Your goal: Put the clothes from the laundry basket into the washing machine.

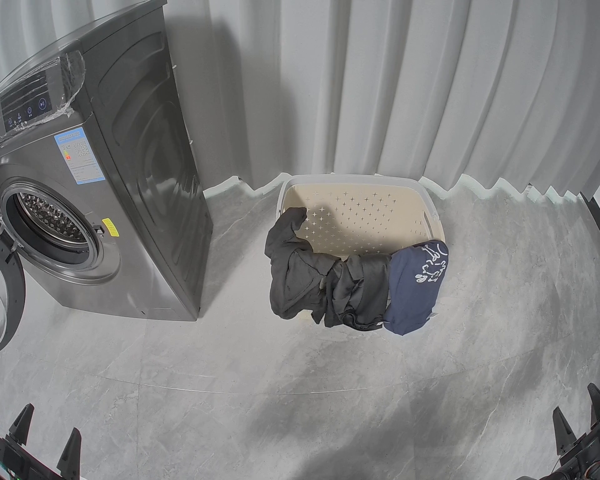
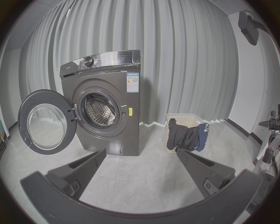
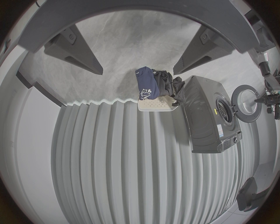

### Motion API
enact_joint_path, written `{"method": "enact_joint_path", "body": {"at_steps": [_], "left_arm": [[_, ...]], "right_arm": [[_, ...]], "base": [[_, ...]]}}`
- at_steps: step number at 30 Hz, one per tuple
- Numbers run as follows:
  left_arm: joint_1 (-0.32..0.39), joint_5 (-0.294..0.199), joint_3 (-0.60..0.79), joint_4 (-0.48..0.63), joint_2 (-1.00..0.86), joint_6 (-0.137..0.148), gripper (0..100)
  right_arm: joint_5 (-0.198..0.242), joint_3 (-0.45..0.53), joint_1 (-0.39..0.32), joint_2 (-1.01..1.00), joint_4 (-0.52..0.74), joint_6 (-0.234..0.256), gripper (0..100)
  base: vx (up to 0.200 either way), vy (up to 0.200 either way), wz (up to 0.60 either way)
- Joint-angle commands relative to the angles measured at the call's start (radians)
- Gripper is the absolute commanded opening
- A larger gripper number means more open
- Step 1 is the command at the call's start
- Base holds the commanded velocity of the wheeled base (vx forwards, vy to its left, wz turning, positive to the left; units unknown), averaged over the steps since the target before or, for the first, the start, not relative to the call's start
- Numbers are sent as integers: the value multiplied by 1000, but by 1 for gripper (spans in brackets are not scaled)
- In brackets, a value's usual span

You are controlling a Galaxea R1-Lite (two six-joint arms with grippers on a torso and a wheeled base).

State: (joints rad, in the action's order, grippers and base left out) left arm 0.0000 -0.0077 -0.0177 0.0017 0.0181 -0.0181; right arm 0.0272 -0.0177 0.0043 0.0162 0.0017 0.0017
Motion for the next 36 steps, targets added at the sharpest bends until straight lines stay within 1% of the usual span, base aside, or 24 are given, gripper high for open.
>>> {"method": "enact_joint_path", "body": {"at_steps": [1, 5, 14, 20, 32, 36], "left_arm": [[0, 0, 16, 0, -13, 0, 100], [0, 0, 16, 0, -15, -2, 100], [0, 0, 16, 0, -13, -2, 100], [0, 0, 16, 0, -13, -2, 100], [0, 0, 16, 0, -13, -2, 100], [0, 0, 16, 0, -13, -2, 100]], "right_arm": [[0, 16, 0, -16, 0, 0, 100], [0, 16, 0, -16, 0, 0, 100], [0, 16, 0, -16, 0, 0, 100], [0, 16, 0, -16, 0, 0, 100], [0, 16, 0, -16, 0, 0, 100], [0, 16, 0, -16, 0, 0, 100]], "base": [[0, 0, 0], [0, 0, 0], [200, 0, 0], [0, 0, 0], [0, -200, 0], [0, 0, 0]]}}
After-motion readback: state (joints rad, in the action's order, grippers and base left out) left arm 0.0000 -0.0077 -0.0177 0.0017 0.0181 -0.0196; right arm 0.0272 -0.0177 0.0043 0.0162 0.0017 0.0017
